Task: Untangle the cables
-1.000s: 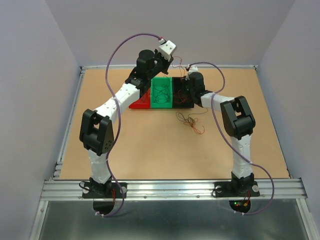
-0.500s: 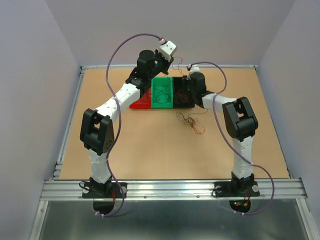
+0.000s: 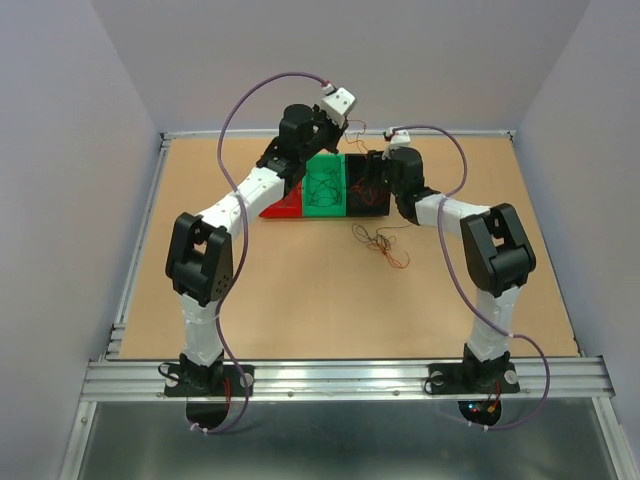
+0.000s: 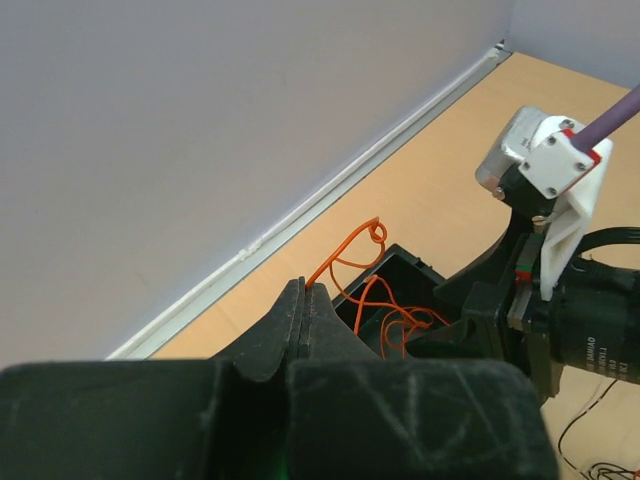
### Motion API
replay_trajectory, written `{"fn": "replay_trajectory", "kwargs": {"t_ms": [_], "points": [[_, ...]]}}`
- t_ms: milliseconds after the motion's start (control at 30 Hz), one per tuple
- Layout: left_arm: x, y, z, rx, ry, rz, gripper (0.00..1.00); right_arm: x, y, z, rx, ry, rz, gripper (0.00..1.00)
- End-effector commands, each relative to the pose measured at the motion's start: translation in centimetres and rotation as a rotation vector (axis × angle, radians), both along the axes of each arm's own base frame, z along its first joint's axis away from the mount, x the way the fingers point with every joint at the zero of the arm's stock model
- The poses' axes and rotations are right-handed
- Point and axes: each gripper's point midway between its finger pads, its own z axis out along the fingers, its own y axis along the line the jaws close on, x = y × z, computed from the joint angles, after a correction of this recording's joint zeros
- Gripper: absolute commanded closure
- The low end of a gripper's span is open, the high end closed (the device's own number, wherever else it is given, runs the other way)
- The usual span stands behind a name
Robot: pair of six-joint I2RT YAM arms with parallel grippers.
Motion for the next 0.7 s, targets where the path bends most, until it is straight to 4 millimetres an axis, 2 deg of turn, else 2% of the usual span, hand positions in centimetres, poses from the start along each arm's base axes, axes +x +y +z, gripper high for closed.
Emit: {"fn": "replay_trajectory", "kwargs": {"t_ms": [0, 133, 167, 233, 267, 300, 333, 433, 467, 500, 533, 633, 667], "points": [[0.2, -0.6, 2.6, -0.044, -0.071, -0.019, 1.0, -1.0, 0.0, 3.8, 0.046, -0.098, -0.004, 0.39], [0.5, -1.4, 0.0, -0.02, -0.022, -0.031, 1.0, -2.4, -1.5, 5.6, 0.069, -0.141, -0.055, 0.39], [0.5, -1.7, -0.4, -0.013, -0.016, -0.034, 1.0, -2.9, -2.0, 6.7, 0.077, -0.162, -0.069, 0.39], [0.2, -2.5, -1.4, 0.005, 0.003, -0.046, 1.0, -3.6, -2.6, 6.8, 0.085, -0.167, -0.083, 0.39], [0.2, -2.9, -2.3, 0.02, 0.013, -0.049, 1.0, -3.9, -2.9, 7.9, 0.098, -0.189, -0.091, 0.39], [-0.1, -3.6, -2.8, 0.029, 0.023, -0.055, 1.0, -4.4, -3.2, 7.5, 0.1, -0.182, -0.096, 0.39], [0.2, -3.8, -4.0, 0.038, 0.042, -0.038, 1.0, -4.5, -3.5, 7.8, 0.104, -0.188, -0.103, 0.39], [-0.1, -5.3, -5.4, 0.049, 0.088, -0.058, 1.0, -5.4, -4.8, 8.4, 0.119, -0.203, -0.144, 0.39], [0.2, -5.6, -7.1, 0.063, 0.12, -0.057, 1.0, -5.6, -5.2, 8.6, 0.124, -0.207, -0.157, 0.39], [0.3, -6.0, -7.5, 0.061, 0.149, -0.048, 1.0, -6.0, -6.1, 8.8, 0.131, -0.213, -0.182, 0.4], [0.5, -6.3, -9.2, 0.073, 0.188, -0.049, 1.0, -6.2, -6.4, 9.0, 0.134, -0.22, -0.192, 0.4], [0.7, -6.6, -10.8, 0.086, 0.269, -0.036, 1.0, -6.7, -7.7, 9.7, 0.142, -0.234, -0.224, 0.4], [0.8, -6.6, -12.3, 0.098, 0.3, -0.026, 1.0, -6.9, -8.0, 9.5, 0.144, -0.229, -0.229, 0.4]]}}
